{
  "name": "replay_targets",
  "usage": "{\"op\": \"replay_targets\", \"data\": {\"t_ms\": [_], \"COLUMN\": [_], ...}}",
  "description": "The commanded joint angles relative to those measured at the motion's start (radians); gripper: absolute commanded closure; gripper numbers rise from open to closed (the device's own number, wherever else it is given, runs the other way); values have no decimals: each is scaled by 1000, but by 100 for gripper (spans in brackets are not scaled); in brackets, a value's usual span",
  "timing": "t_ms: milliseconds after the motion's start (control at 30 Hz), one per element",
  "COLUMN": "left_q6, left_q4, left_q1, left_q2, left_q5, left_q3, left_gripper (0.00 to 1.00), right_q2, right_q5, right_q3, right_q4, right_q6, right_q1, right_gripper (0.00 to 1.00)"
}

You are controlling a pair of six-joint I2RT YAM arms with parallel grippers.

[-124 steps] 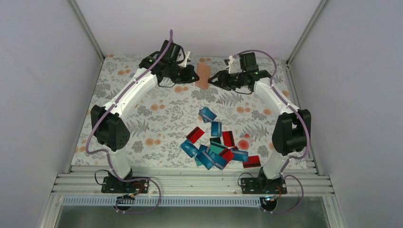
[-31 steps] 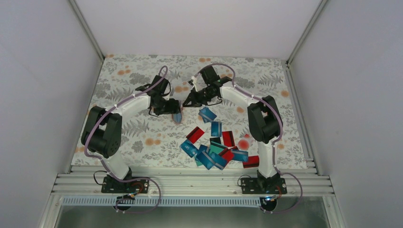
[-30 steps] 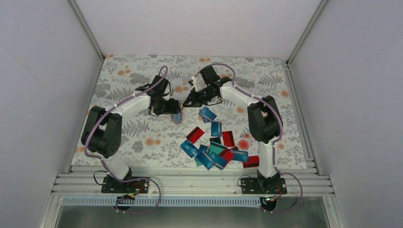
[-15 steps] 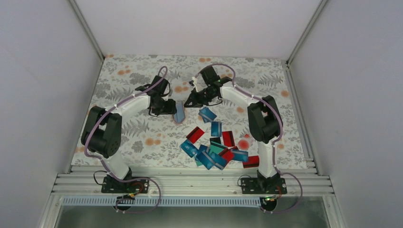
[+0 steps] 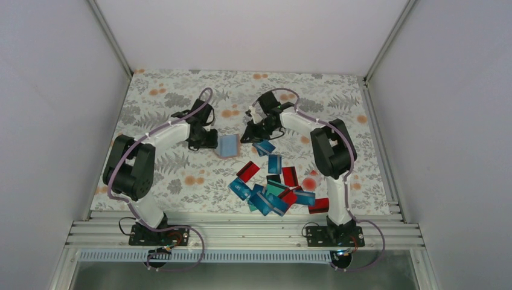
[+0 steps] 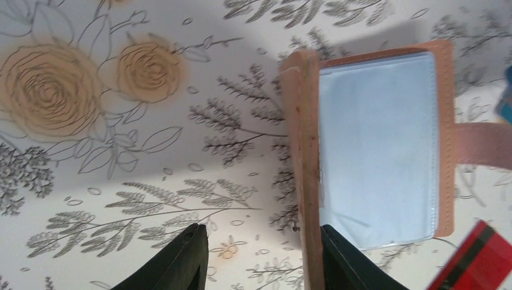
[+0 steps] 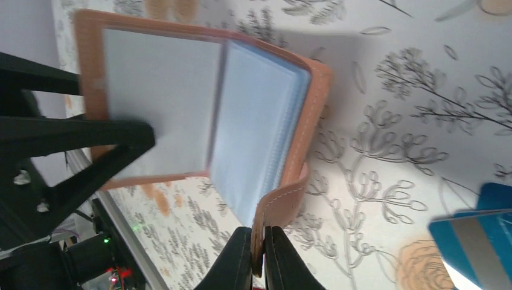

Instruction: Put the credit cards into the card holder

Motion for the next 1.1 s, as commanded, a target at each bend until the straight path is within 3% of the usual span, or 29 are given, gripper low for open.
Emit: {"op": "replay_targets", "data": {"t_ms": [0,367,567,733,1067], "left_q6": [17,7,-7,0,22], "left_q4": [2,14,14,-6,-67], "left_q1": [15,59,60,56,39], "left_q2": [7,30,10,-12,-54], "left_q5": [-66,-76,1,61,103], "left_q3": [-30,-58,-48,-18,57], "left_gripper": [57,59,52,47,40], "right_q2": [35,91,79,39,-111], "right_q5": [30,61,74,72,245], "right_q3": [-25,-37,-14,20,-49], "right_q4": [-10,-8,-40,-82,-153], "right_q6": [-24,-45,-73,-117,-121], "right_q1": [-17,-32,-32,-32,-32], "right_gripper": [96,96,95,79,49]}}
